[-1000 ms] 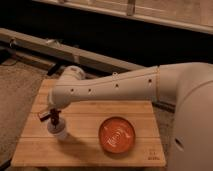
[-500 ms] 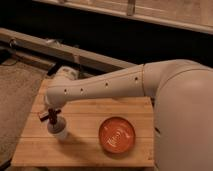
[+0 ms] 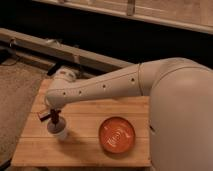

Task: Place the pepper in the ceramic cup

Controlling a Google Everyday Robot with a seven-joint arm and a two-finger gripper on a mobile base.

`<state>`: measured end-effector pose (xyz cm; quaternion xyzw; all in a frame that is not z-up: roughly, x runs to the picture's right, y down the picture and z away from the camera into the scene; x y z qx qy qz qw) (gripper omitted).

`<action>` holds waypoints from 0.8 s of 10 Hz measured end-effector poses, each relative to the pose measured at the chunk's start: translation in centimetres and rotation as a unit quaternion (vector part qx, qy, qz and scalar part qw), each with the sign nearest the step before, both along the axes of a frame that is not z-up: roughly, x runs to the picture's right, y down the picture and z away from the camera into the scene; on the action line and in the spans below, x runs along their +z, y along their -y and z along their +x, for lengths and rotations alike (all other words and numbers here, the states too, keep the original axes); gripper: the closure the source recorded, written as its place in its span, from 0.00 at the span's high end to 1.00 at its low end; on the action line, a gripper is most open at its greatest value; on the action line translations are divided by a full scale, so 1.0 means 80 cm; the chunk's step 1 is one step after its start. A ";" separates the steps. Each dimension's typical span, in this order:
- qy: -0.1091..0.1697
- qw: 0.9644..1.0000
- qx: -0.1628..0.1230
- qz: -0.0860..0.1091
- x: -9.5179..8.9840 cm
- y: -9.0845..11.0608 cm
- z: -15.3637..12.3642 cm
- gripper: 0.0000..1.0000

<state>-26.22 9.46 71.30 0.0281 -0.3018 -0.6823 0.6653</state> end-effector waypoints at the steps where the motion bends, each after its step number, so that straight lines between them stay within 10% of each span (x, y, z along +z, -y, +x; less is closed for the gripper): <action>1: -0.002 1.000 0.001 0.002 0.001 -0.001 0.001 0.55; 4: -0.006 1.000 0.001 0.008 0.001 -0.005 0.005 0.79; 8: -0.005 1.000 0.003 0.010 -0.004 -0.005 0.010 0.80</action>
